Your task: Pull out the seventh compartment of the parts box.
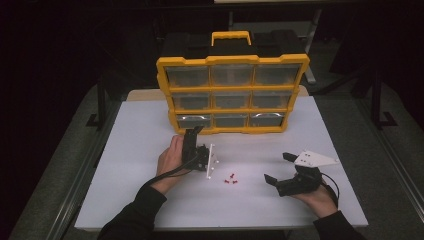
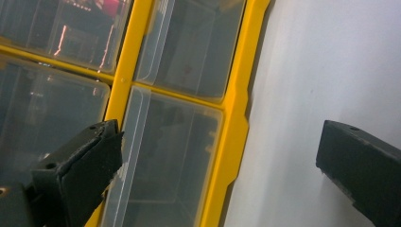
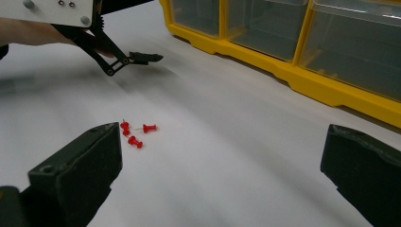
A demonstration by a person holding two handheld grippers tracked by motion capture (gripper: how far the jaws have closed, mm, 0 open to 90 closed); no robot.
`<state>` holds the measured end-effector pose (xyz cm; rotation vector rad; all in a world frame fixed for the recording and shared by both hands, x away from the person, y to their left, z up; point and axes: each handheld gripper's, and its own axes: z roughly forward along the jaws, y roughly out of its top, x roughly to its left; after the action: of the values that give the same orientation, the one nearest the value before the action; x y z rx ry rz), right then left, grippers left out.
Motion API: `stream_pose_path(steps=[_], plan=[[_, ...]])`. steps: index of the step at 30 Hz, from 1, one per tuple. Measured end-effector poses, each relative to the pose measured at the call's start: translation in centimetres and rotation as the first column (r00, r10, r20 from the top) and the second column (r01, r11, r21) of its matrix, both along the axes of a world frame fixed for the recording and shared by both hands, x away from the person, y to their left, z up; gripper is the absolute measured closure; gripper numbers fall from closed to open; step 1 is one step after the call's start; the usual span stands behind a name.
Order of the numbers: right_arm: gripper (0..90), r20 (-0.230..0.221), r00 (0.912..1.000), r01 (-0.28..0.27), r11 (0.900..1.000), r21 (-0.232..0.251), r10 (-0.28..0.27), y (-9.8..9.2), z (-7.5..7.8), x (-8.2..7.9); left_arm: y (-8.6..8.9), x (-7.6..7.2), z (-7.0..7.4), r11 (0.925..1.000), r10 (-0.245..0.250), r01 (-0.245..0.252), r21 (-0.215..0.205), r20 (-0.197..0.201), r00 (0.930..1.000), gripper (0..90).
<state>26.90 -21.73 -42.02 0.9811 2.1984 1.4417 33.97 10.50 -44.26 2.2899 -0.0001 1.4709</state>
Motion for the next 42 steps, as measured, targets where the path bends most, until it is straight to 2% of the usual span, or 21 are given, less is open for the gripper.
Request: stream_pose_path(steps=[8, 18, 19, 21, 23, 26, 31, 36, 42], plan=[[0.0, -0.001, 1.0, 0.001, 1.0, 0.004, -0.001, -0.1, 0.0, 0.0, 0.2, 0.5, -0.2, 0.999, 0.041, -0.041, 0.017, 0.024, 0.9989, 0.7], [0.0, -0.003, 1.0, 0.009, 1.0, 0.015, -0.009, -0.1, -0.1, 0.1, 0.2, 1.2, -0.2, 0.9953, 0.091, -0.093, 0.029, 0.077, 0.9929, 0.7], [0.0, -0.004, 0.9999, 0.01, 1.0, 0.017, -0.01, -0.2, -0.1, 0.1, 0.3, 1.2, 0.0, 0.991, 0.103, -0.11, 0.076, 0.092, 0.9904, 0.7], [0.0, -0.007, 0.9999, 0.011, 1.0, 0.018, -0.011, -0.2, -0.1, 0.1, 0.3, 1.4, 0.0, 0.9905, 0.109, -0.116, 0.074, 0.091, 0.9899, 0.7], [0.0, -0.008, 0.9999, 0.012, 1.0, 0.021, -0.012, -0.2, -0.1, 0.1, 0.3, 1.5, -0.1, 0.9879, 0.121, -0.13, 0.084, 0.103, 0.9872, 4.0], [0.0, -0.01, 0.9999, 0.012, 1.0, 0.022, -0.012, -0.2, -0.1, 0.1, 0.4, 1.6, -0.1, 0.9843, 0.127, -0.14, 0.108, 0.121, 0.9846, 4.2], [0.0, -0.009, 0.9999, 0.014, 1.0, 0.021, -0.014, -0.2, -0.1, 0.1, 0.3, 2.0, 0.0, 0.9809, 0.141, -0.157, 0.115, 0.14, 0.9802, 5.0], [0.0, -0.007, 0.9999, 0.01, 1.0, 0.017, -0.01, -0.2, -0.1, 0.1, 0.3, 2.3, 0.0, 0.974, 0.16, -0.183, 0.134, 0.167, 0.9729, 6.7], [0.0, -0.008, 0.9999, 0.013, 1.0, 0.018, -0.013, -0.2, -0.1, 0.1, 0.3, 2.6, 0.1, 0.9706, 0.166, -0.194, 0.142, 0.188, 0.9681, 13.1]])
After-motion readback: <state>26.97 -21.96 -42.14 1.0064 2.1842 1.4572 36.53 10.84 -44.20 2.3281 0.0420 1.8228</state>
